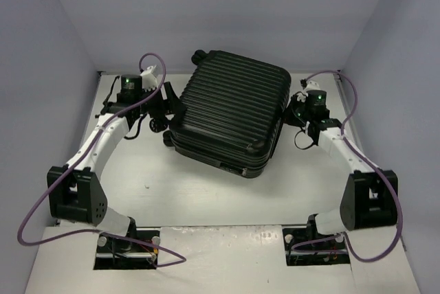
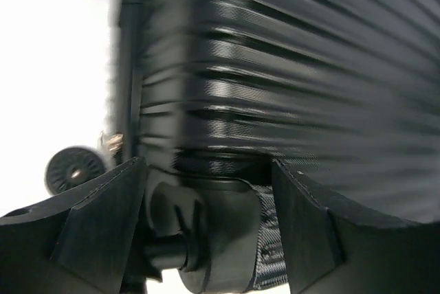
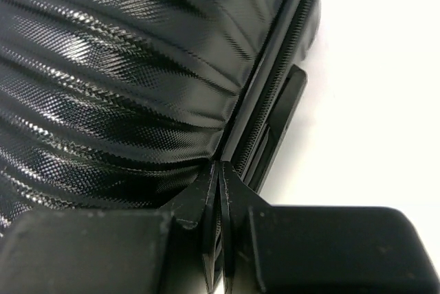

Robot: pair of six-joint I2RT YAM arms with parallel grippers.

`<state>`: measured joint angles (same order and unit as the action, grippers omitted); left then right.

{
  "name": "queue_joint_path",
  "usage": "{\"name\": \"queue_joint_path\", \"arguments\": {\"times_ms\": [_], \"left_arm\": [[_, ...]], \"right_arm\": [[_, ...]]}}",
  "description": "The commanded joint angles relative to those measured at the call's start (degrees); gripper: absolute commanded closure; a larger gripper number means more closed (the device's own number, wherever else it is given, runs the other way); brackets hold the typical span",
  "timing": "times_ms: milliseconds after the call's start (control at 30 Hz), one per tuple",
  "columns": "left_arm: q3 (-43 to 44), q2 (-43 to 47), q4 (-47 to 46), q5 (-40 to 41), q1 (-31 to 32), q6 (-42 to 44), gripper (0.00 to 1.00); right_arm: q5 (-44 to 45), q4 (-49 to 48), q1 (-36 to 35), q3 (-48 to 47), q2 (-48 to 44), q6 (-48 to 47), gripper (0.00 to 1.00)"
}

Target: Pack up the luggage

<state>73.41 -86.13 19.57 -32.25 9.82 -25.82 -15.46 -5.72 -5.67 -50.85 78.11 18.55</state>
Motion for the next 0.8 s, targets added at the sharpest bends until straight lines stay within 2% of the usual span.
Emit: {"name": "queue_joint_path", "arguments": {"times_ms": [0, 133, 233, 400, 467, 533, 600, 667, 767], "left_arm": [[-7.47, 2.71, 4.42, -5.45, 1.95, -2.74, 0.34], [-14.94, 9.72, 4.42, -6.07, 3.01, -5.89, 0.34], [-17.06, 14.04, 4.42, -5.19, 3.36, -7.30, 0.34], [-15.23, 16.43, 6.61, -4.84, 3.36, -6.96, 0.34], [-14.09, 15.73, 7.23, -5.36, 3.36, -6.35, 0.34], [-13.38, 15.02, 8.37, -5.46, 3.36, -5.47, 0.34], [-12.24, 14.85, 9.08, -4.32, 3.27, -4.68, 0.34], [-10.92, 14.94, 9.87, -3.26, 3.27, -4.06, 0.34], [-8.29, 14.94, 11.53, -1.33, 3.27, -2.57, 0.34]], "right_arm": [[-10.45, -8.78, -1.18, -7.75, 8.10, -4.56, 1.00], [-14.67, -8.79, -1.62, -19.34, 17.49, -7.38, 1.00], [-15.64, -8.70, -2.76, -24.72, 22.59, -8.35, 0.98], [-16.88, -7.03, -3.82, -38.34, 30.07, -9.23, 0.95], [-18.28, -3.45, -4.43, -46.04, 34.38, -10.80, 0.94], [-17.41, -0.80, -4.96, -49.94, 37.11, -12.04, 0.92], [-15.92, -0.70, -4.62, -50.58, 35.47, -13.18, 0.91], [-13.82, -0.79, -3.91, -48.83, 32.56, -13.80, 0.83], [-8.39, -0.88, -3.21, -40.76, 23.87, -16.78, 0.75]]}}
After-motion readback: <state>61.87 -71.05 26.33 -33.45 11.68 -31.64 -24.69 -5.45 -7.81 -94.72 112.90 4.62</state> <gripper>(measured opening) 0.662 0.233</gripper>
